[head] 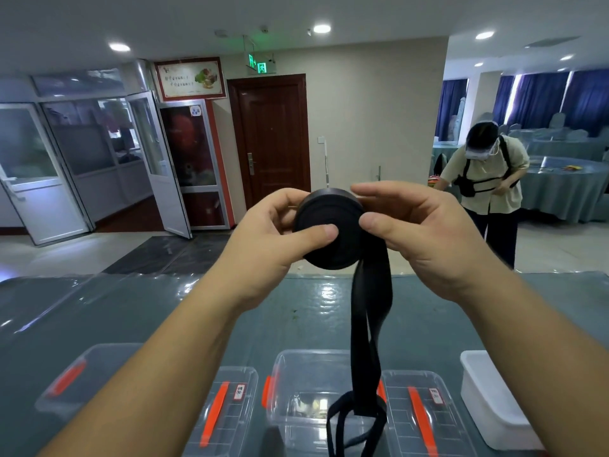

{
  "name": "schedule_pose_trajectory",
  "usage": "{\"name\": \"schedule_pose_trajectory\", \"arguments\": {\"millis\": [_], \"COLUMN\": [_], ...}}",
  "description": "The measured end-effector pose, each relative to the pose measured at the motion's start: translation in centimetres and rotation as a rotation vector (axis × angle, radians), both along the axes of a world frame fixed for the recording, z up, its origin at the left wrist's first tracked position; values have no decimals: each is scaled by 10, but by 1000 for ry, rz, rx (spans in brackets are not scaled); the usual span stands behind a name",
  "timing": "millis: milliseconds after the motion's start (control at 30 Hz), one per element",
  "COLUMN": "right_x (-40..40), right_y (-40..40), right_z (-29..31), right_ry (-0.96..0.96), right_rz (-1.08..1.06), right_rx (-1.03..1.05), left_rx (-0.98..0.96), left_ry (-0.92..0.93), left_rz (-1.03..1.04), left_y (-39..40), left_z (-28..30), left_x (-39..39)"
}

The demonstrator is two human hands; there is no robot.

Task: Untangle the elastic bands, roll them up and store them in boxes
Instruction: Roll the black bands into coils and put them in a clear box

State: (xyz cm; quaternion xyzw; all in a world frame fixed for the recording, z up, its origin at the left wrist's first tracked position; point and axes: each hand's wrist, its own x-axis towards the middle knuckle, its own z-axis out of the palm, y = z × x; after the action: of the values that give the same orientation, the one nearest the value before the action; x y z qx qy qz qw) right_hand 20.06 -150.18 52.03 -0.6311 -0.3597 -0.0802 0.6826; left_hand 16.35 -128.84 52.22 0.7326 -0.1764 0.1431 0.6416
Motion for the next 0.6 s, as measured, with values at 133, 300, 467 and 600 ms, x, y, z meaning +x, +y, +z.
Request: {"name": "schedule_pose_trajectory", "arguments": {"millis": [133, 300, 467, 600], "right_x": [0, 1, 1, 3], "right_y": [-2, 2, -1, 1], "right_z": [-3, -1, 2, -2], "right_ry": [-28, 26, 29, 35], "right_rz": [-45, -4, -7, -10], "right_rx": [-77, 2, -23, -69], "left_rx": [187, -10, -37, -26], "left_ry": [-19, -5, 55, 30], "left_rz": [-24, -105, -124, -109], "left_y": [5, 8, 7, 10], "left_z": [4, 6, 5, 5], "left_x": [2, 5, 5, 7]}}
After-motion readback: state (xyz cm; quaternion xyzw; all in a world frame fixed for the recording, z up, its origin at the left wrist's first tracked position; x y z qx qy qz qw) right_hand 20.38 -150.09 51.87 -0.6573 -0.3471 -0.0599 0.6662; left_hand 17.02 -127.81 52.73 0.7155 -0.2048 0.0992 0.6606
